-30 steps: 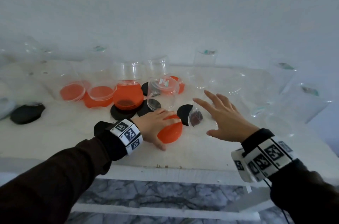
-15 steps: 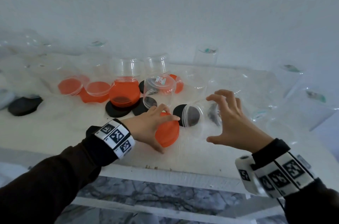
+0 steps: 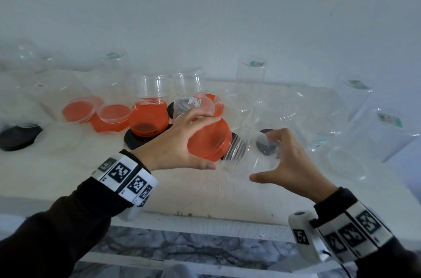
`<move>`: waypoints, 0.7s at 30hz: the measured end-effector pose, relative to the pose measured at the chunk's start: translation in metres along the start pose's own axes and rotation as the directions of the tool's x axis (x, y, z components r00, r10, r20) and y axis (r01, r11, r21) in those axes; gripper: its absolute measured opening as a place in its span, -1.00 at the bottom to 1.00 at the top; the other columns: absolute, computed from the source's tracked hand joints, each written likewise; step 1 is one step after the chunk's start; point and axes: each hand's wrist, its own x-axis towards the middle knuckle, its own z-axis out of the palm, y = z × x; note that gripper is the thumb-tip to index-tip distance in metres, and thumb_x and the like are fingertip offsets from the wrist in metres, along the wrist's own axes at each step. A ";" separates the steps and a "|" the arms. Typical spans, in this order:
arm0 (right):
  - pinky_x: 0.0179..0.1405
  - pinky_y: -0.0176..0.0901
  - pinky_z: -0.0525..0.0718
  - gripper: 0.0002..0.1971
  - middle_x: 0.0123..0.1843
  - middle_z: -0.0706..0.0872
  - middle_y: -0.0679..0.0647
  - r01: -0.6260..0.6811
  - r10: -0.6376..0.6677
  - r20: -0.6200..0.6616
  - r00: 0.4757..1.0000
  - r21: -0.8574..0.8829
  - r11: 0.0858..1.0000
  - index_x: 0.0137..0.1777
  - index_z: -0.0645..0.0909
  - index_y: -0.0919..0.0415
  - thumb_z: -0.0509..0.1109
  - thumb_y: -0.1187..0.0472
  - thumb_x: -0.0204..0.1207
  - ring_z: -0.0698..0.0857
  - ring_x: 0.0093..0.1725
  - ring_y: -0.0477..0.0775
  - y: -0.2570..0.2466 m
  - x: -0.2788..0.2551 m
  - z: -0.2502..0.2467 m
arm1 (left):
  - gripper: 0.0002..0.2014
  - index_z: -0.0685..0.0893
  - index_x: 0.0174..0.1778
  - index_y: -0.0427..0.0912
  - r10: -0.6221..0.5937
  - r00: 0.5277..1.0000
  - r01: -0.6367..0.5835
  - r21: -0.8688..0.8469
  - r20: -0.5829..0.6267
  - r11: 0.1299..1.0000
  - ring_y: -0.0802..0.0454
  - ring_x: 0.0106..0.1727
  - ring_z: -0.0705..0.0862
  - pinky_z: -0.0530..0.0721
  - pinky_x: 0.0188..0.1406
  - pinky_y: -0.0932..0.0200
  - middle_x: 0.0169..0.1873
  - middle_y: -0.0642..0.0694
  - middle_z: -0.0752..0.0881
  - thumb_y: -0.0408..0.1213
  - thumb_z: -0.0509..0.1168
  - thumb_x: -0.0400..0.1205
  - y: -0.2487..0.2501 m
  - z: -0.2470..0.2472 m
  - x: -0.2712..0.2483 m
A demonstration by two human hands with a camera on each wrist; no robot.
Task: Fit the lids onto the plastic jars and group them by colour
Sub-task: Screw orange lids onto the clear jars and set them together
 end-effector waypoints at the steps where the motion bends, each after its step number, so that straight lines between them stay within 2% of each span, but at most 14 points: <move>1: -0.10 -0.45 0.49 -0.21 0.20 0.47 0.04 -0.021 0.021 0.008 1.000 0.041 0.999 0.06 0.29 0.07 0.74 0.11 -0.08 0.52 0.15 0.04 0.002 0.000 0.002 | -0.04 0.18 0.51 0.33 0.008 1.000 -0.008 0.000 -0.012 1.000 0.27 0.53 0.12 0.23 0.49 0.04 0.44 0.33 0.14 0.50 0.30 0.17 0.001 0.000 0.001; 4: -0.04 -0.45 0.49 -0.13 0.18 0.37 0.02 -0.068 0.066 0.018 0.998 0.122 0.990 0.16 0.26 0.09 0.76 0.21 -0.07 0.49 0.20 0.05 0.004 0.001 0.008 | -0.06 0.20 0.49 0.32 0.029 0.999 -0.029 0.010 -0.032 1.000 0.28 0.53 0.11 0.23 0.50 0.01 0.43 0.33 0.15 0.46 0.33 0.18 0.002 0.002 0.005; 6: 0.13 -0.35 0.52 -0.05 0.24 0.30 -0.07 -0.096 0.093 0.034 0.995 0.130 0.987 0.28 0.23 0.04 0.76 0.10 -0.05 0.48 0.23 -0.04 0.003 0.001 0.011 | -0.06 0.22 0.49 0.28 0.038 0.999 -0.038 0.002 -0.036 0.999 0.35 0.52 0.09 0.20 0.49 0.11 0.45 0.30 0.15 0.42 0.36 0.18 0.003 0.003 0.007; 8: 0.27 -0.18 0.55 -0.03 0.23 0.29 -0.13 -0.114 0.108 0.056 0.993 0.110 0.987 0.31 0.22 0.01 0.72 -0.05 -0.05 0.46 0.26 -0.09 0.005 0.000 0.014 | -0.05 0.22 0.49 0.27 0.045 0.998 -0.046 -0.005 -0.038 0.999 0.42 0.51 0.07 0.15 0.42 0.29 0.46 0.30 0.16 0.46 0.32 0.18 0.004 0.003 0.010; 11: 0.33 -0.19 0.48 0.04 0.29 0.34 -0.14 -0.131 0.120 0.127 0.985 0.079 0.988 0.40 0.21 0.07 0.69 -0.15 -0.04 0.42 0.32 -0.13 0.009 0.000 0.015 | -0.04 0.24 0.52 0.23 0.062 0.997 -0.061 0.008 -0.040 0.998 0.46 0.50 0.06 0.09 0.33 0.46 0.45 0.31 0.17 0.48 0.28 0.19 0.006 0.003 0.015; 14: 0.32 -0.26 0.43 0.06 0.36 0.39 -0.13 -0.123 0.098 0.201 0.975 0.116 0.986 0.46 0.15 0.01 0.70 -0.09 0.02 0.42 0.37 -0.15 0.014 -0.001 0.017 | -0.05 0.27 0.53 0.12 0.077 0.996 -0.077 0.005 -0.035 0.997 0.48 0.49 0.06 0.09 0.32 0.56 0.45 0.27 0.19 0.39 0.34 0.22 0.010 0.004 0.019; 16: 0.38 -0.22 0.42 0.06 0.39 0.37 -0.13 -0.129 0.091 0.242 0.966 0.146 0.981 0.48 0.08 0.00 0.70 0.00 0.08 0.39 0.40 -0.17 0.016 -0.003 0.018 | -0.05 0.29 0.53 0.08 0.094 0.995 -0.094 0.007 -0.034 0.996 0.48 0.49 0.05 0.05 0.32 0.64 0.47 0.24 0.21 0.36 0.37 0.23 0.012 0.005 0.022; 18: 0.42 -0.18 0.41 0.05 0.41 0.35 -0.17 -0.159 0.103 0.281 0.954 0.183 0.970 0.48 0.04 -0.02 0.70 0.06 0.12 0.37 0.41 -0.21 0.017 -0.004 0.017 | -0.06 0.30 0.52 0.08 0.098 0.995 -0.098 0.010 -0.026 0.995 0.43 0.52 0.05 0.04 0.38 0.57 0.49 0.22 0.21 0.35 0.37 0.23 0.013 0.007 0.024; 21: 0.31 -0.31 0.47 0.01 0.35 0.37 -0.22 -0.180 0.107 0.297 0.949 0.230 0.956 0.47 0.11 -0.02 0.70 0.11 0.12 0.41 0.35 -0.29 0.017 -0.003 0.016 | -0.07 0.32 0.51 0.09 0.095 0.995 -0.094 0.038 -0.009 0.995 0.29 0.55 0.09 0.12 0.50 0.22 0.51 0.18 0.22 0.35 0.37 0.23 0.016 0.010 0.027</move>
